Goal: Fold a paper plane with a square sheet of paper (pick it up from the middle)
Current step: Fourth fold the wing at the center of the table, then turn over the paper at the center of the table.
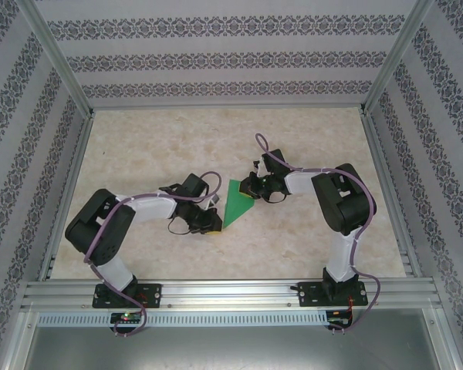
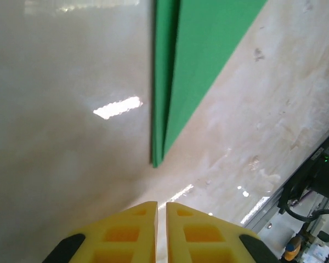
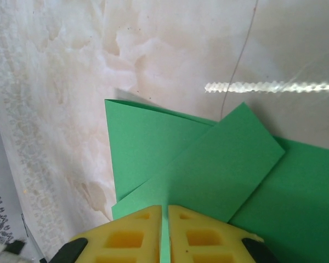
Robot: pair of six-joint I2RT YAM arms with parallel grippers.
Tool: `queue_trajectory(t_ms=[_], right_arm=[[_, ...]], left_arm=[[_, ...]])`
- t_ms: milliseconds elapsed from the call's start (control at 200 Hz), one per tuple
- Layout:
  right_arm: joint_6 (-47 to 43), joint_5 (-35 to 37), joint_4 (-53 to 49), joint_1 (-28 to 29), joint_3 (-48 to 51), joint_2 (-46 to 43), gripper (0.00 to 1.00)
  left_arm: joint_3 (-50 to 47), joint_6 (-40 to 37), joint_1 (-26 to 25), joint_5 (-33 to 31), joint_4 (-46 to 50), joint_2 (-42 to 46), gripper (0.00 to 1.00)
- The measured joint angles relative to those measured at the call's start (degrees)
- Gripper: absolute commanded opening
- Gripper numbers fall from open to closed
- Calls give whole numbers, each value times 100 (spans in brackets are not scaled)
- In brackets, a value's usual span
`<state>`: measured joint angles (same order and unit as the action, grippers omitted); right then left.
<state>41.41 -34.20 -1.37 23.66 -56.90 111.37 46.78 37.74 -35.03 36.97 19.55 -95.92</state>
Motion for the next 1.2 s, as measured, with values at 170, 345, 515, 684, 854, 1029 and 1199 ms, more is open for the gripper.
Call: queue_trajectory(t_ms=[170,345,515,684,854,1029,1199], right_arm=[[-94,151,-372,37,-11,-282,23],[-149,444,-686,-9,22,-1113,28],[-96,654,-647,-216,507,-1659,31],[52,723,-682,-262,951,-1626,33],[199,728,-590,-125,984,-1534,34],[267,737,-505,-48,984,-1388,34],[269,758,-505,-39,1038,-1346,34]], left_arm=[[549,0,2,-404,127,168,18],[1375,-46,2,-828,116,-153,21],[2002,-243,2,-1255,219,-798,24],[2404,-503,2,-1609,575,-1235,25],[2645,-754,2,-1853,841,-1482,28],[2680,-905,0,-2004,1040,-1523,30],[2778,-984,-44,-2105,1154,-1657,30]])
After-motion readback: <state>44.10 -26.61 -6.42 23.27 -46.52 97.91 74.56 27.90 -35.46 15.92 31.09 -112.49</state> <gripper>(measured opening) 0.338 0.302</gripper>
